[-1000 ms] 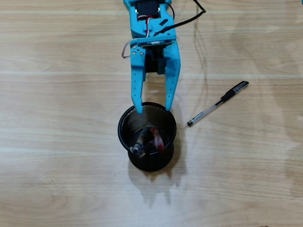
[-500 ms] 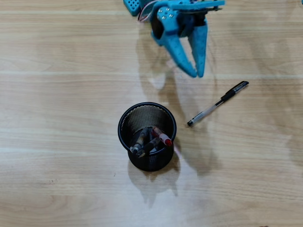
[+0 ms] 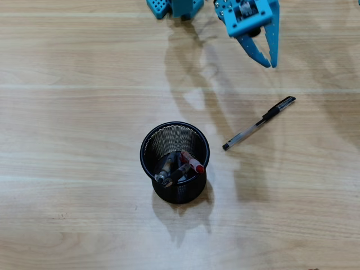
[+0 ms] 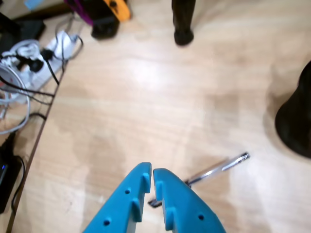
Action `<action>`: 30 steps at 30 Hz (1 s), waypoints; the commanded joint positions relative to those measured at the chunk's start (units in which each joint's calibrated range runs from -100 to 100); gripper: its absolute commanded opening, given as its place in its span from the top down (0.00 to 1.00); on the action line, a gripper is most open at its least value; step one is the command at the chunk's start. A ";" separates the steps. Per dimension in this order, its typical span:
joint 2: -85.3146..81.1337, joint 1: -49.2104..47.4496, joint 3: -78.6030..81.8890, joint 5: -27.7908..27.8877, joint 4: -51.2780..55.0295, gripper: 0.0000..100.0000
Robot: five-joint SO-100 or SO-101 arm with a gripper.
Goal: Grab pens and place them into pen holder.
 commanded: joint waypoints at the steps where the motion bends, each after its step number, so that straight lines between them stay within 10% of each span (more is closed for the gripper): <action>1: 2.25 -1.77 -6.21 -0.95 5.38 0.98; 16: 27.56 -6.52 -34.99 -13.05 37.27 0.98; 30: 44.72 -3.14 -51.19 -15.30 37.82 0.98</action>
